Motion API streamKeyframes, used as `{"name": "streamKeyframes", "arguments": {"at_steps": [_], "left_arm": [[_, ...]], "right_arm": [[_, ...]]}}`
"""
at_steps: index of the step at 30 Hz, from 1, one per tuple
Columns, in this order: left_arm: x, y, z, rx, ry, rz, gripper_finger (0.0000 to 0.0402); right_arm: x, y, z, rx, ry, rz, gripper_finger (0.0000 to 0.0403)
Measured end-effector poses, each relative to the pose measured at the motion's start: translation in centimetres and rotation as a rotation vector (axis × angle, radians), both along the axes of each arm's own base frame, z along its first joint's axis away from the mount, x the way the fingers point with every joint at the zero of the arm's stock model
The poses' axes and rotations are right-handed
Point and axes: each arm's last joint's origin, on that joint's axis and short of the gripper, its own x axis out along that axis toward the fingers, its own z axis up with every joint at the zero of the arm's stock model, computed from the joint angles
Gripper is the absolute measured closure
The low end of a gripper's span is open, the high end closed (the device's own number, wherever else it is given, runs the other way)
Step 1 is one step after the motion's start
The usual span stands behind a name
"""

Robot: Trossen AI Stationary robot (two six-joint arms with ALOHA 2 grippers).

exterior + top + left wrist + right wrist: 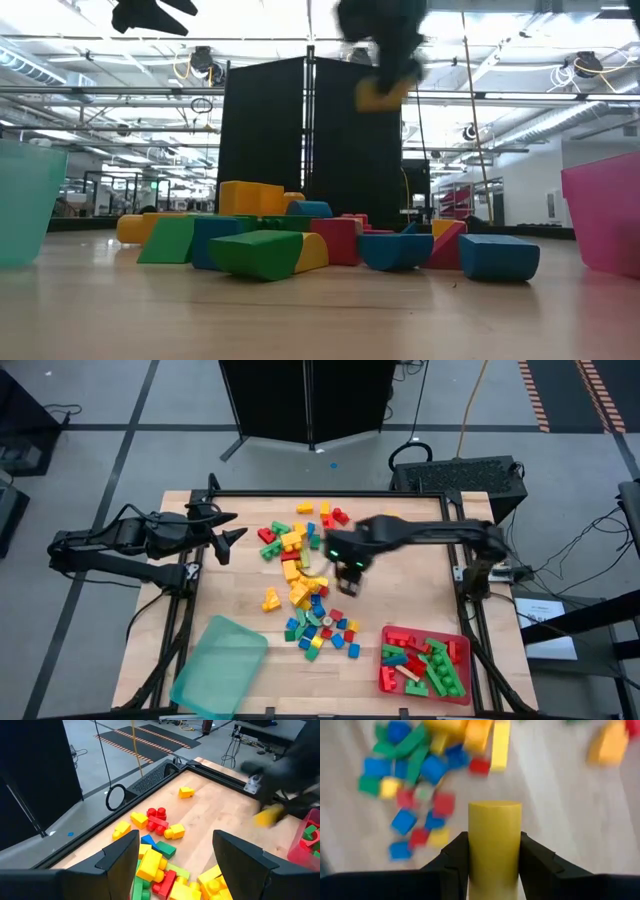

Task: Sort blocks by size
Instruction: Put the yellow block into the pink bin

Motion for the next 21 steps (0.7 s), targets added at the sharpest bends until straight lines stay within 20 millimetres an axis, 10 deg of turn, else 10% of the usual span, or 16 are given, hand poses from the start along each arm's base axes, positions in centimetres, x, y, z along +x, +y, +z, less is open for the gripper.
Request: {"name": "streamKeyframes", "arguments": {"at_steps": [9, 21], "left_arm": [[0.0, 0.0, 0.0, -0.001, -0.001, -0.001, 0.0146], [0.0, 0.0, 0.0, -0.006, -0.001, -0.011, 0.0146]], "right_arm": [[-8.2, 10.6, 3.8, 0.022, 0.162, -0.218, 0.0290], [-10.7, 18.6, -4.6, 0.183, 0.251, -0.335, 0.0290]]}}
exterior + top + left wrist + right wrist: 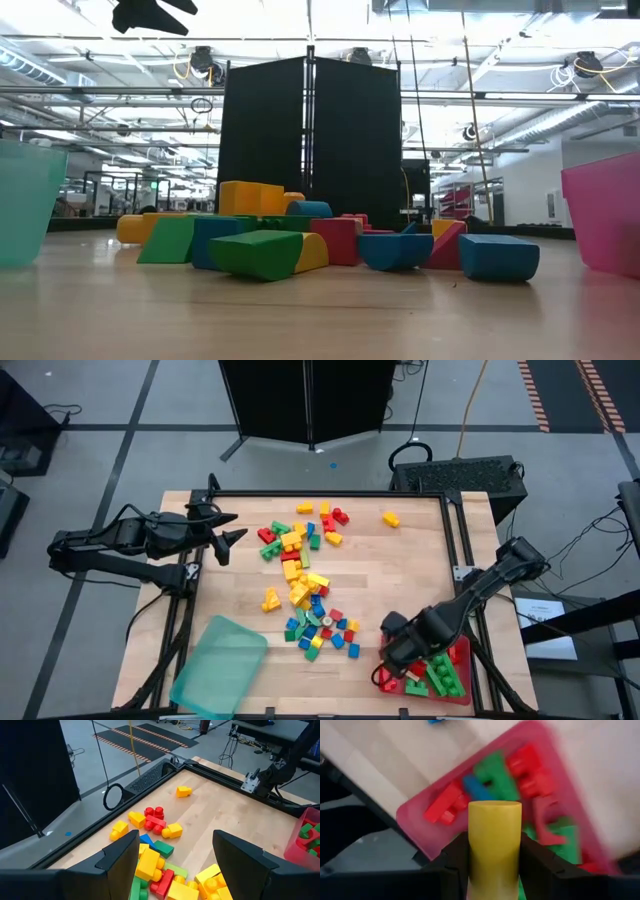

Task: Sort blocks by size
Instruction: Put the yellow block into the pink bin, then put the 1-stud yellow game piece into the pink bin

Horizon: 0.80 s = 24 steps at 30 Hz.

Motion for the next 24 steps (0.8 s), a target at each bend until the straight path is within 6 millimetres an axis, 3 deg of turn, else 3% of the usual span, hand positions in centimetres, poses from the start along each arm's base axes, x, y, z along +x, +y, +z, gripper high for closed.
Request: {"name": "streamKeyframes", "arguments": {"at_steps": [7, 14, 19, 24], "left_arm": [[0.0, 0.0, 0.0, 0.000, 0.000, -0.001, 0.0146], [0.0, -0.1, 0.0, -0.009, 0.001, -0.022, 0.0146], [0.0, -0.1, 0.0, -0.009, 0.001, -0.022, 0.0146], [0.0, -0.1, 0.0, -0.009, 0.001, -0.022, 0.0146]], "right_arm": [[-0.4, -0.2, -4.2, 0.017, 0.020, -0.027, 0.0281], [-0.5, -0.4, -4.0, 0.065, 0.043, -0.002, 0.0138], [0.1, -1.5, -1.5, 0.105, -0.021, -0.029, 0.0110], [0.4, -6.2, 3.4, -0.106, -0.133, -0.107, 0.0124]]}}
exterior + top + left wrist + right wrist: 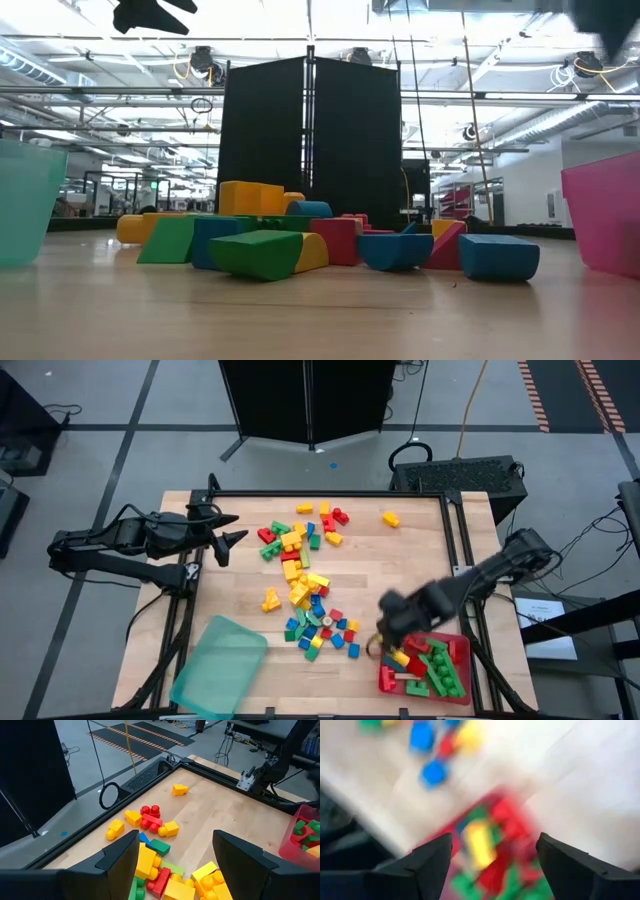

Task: Sort blocks by size
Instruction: Put the 1-stud yellow game piece into the pink bin

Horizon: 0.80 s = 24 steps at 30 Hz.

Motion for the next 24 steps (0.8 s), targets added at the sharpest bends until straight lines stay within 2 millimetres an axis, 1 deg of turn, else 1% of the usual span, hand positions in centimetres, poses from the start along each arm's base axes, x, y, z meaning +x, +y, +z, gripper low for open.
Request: {"name": "streamKeyframes", "arguments": {"at_steps": [2, 4, 8, 11, 13, 15, 17, 20, 24], "left_arm": [[0.0, 0.0, 0.0, 0.000, 0.000, 0.000, 0.0146], [0.0, 0.0, 0.0, 0.000, -0.002, 0.000, 0.0146], [0.0, 0.0, 0.0, 0.001, -0.003, 0.002, 0.0146], [0.0, 0.0, 0.0, 0.003, -0.003, 0.006, 0.0146], [0.0, 0.0, 0.0, 0.002, -0.003, 0.006, 0.0146], [0.0, 0.0, 0.0, 0.002, -0.003, 0.007, 0.0146], [0.0, 0.0, 0.0, 0.002, -0.004, 0.007, 0.0146], [0.0, 0.0, 0.0, -0.009, -0.007, 0.013, 0.0146], [0.0, 0.0, -0.1, -0.018, -0.006, 0.017, 0.0146]], "right_arm": [[-0.2, -2.8, 1.7, -0.136, -0.007, -0.071, 0.0128], [-0.3, -6.1, 2.7, -0.273, 0.017, -0.145, 0.0128], [0.6, -12.4, 2.9, -0.370, 0.068, -0.136, 0.0129], [1.5, -17.2, 2.4, -0.399, 0.083, -0.101, 0.0129], [2.0, -20.2, 1.6, -0.412, 0.099, -0.088, 0.0129], [2.0, -23.0, 0.9, -0.420, 0.122, -0.091, 0.0129], [1.9, -25.4, -0.1, -0.416, 0.157, -0.084, 0.0129], [1.7, -28.2, -1.8, -0.353, 0.182, -0.069, 0.0129], [1.5, -30.4, -3.7, -0.313, 0.200, -0.039, 0.0129]]}}
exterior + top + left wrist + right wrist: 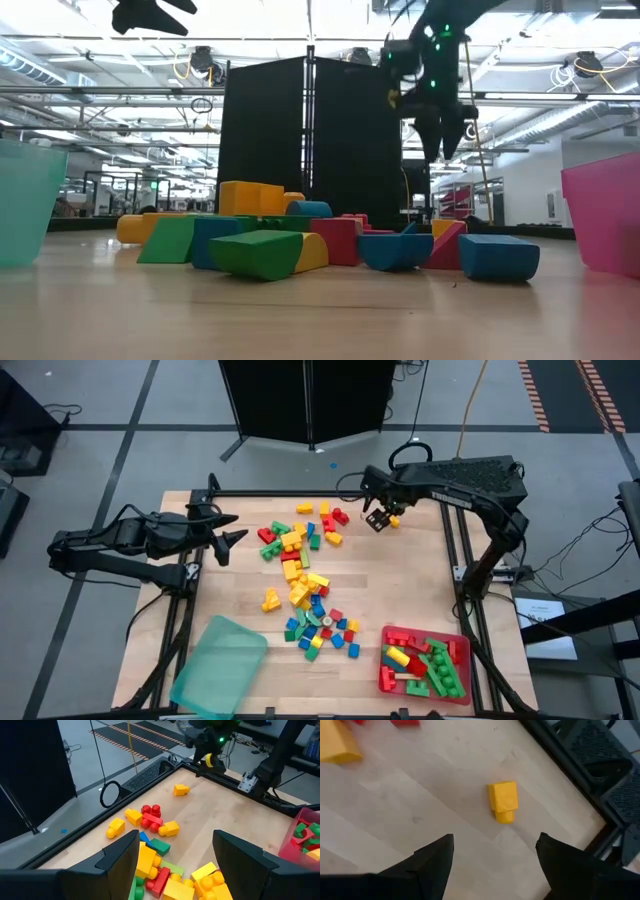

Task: Sort blocks by size
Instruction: Put the 1-stud yellow game piece into the pink bin

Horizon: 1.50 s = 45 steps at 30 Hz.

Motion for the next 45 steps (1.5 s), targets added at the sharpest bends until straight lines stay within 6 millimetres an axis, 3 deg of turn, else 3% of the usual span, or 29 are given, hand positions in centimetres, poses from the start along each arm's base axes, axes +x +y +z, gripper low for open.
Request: {"name": "streamKeyframes", "arguments": {"at_steps": [10, 20, 28, 40, 45], "left_arm": [[0.0, 0.0, -0.1, -0.022, -0.003, 0.010, 0.0146], [-0.1, 0.0, -0.1, -0.038, -0.016, 0.031, 0.0146], [-0.1, 0.0, -0.1, -0.036, -0.016, 0.035, 0.0146], [-0.1, 0.1, -0.1, -0.033, -0.016, 0.041, 0.0146], [-0.1, 0.1, -0.1, -0.033, -0.016, 0.041, 0.0146]], "right_arm": [[-0.3, -3.3, -4.8, 0.114, 0.063, 0.014, 0.0128], [-1.6, -6.3, -7.7, 0.211, 0.032, -0.044, 0.0128], [-1.6, -6.9, -10.0, 0.290, 0.062, -0.041, 0.0129], [-1.2, -7.3, -10.8, 0.274, 0.051, -0.033, 0.0129], [-1.2, -7.4, -10.8, 0.272, 0.044, -0.033, 0.0162]]}}
